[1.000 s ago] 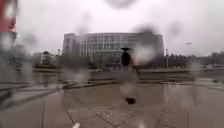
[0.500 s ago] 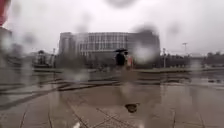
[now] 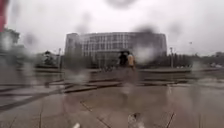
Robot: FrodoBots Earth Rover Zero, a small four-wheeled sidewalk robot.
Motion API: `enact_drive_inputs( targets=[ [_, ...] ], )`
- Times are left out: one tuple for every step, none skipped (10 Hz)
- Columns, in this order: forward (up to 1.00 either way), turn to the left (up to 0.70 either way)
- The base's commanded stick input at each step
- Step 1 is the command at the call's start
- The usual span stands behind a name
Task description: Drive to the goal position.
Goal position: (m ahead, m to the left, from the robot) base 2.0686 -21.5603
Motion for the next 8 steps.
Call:
enact_drive_inputs(
  targets=[
    [0.7, 0.15],
    [0.7, 0.15],
    [0.7, 0.15],
    [0.7, 0.15],
    [0.7, 0.15],
    [0.7, 0.15],
    [0.7, 0.15],
    [0.7, 0.15]
  ],
)
